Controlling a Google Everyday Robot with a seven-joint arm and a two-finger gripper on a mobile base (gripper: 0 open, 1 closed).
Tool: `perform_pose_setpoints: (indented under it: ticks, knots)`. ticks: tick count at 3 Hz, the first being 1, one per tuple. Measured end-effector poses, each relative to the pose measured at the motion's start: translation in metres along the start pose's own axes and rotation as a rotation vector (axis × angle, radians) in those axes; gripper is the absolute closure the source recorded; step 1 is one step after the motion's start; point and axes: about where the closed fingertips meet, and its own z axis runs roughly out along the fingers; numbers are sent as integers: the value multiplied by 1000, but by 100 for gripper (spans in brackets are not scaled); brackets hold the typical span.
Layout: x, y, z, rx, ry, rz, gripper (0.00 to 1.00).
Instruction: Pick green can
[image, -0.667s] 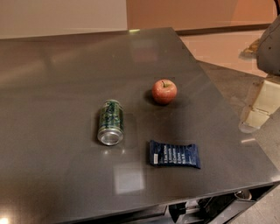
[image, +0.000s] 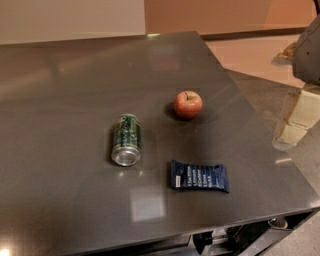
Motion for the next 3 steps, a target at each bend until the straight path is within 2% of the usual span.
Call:
perform_pose_setpoints:
  ticks: [1,3]
  knots:
    - [-26,-9,6,-20,-43,-90,0]
    - [-102,-24,34,-65,-145,-347,0]
